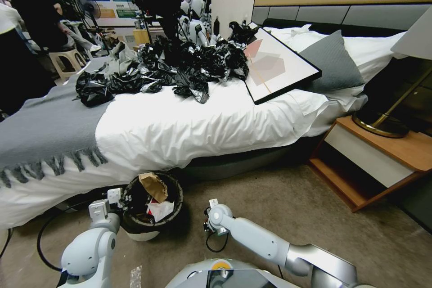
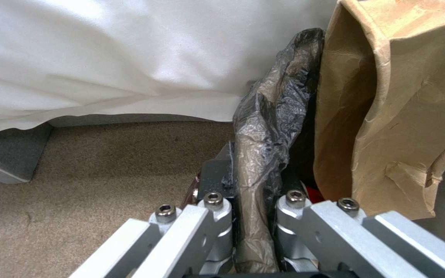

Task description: Pick up the trash bin, then pick up the garbage from the floor and place it into the trash bin.

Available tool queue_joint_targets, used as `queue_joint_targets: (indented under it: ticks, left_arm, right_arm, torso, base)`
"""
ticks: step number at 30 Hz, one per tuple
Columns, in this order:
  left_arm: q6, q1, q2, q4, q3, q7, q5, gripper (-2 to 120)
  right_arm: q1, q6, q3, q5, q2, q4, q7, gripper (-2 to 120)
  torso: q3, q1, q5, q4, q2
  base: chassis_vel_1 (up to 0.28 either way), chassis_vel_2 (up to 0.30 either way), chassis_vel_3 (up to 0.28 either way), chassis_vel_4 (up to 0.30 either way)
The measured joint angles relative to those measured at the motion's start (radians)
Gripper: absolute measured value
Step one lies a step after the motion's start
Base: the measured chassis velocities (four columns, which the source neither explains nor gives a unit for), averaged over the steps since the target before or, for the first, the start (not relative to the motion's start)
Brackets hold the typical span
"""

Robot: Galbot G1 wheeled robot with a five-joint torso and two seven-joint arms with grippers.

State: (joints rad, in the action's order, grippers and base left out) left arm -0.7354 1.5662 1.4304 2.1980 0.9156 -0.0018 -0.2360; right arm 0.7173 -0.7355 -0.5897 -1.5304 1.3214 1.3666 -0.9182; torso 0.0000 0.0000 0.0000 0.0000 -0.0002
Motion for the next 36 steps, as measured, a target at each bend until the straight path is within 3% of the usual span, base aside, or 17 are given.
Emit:
queue_joint_targets:
  ticks: [11, 25, 31, 36]
  left_arm:
    - [0.0, 0.003, 0.001, 0.008, 0.0, -0.001, 0.0, 3]
    - [0.0, 0.001, 0.002, 0.01, -0.007, -0.001, 0.009, 3]
    - [0.0, 0.003, 0.003, 0.01, -0.005, -0.001, 0.009, 3]
    - [0.0, 0.001, 0.001, 0.009, -0.001, -0.001, 0.007, 3]
  right_arm:
    - [-0.003, 0.0, 0.006, -0.02, -0.047, 0.066, -0.006, 0]
    - [-0.006, 0.0, 0.038, -0.088, -0.2, 0.277, -0.043, 0]
    - [-0.006, 0.0, 0.038, -0.085, -0.181, 0.271, -0.04, 0]
    - [-0.017, 0.0, 0.026, -0.068, -0.139, 0.232, -0.034, 18]
  torso:
    - [0.0, 0.0, 0.0001, 0.0, 0.0]
    - [0.0, 0.0, 0.0002, -0.0001, 0.0]
    - [0.0, 0.0, 0.0001, 0.0, 0.0]
    - [0.0, 0.0, 0.0001, 0.0001, 0.0]
  base:
    - [0.0, 0.0, 0.0, 0.0]
    - [0.0, 0.0, 0.0, 0.0]
    - [0.0, 0.0, 0.0, 0.0]
    - [0.0, 0.0, 0.0, 0.0]
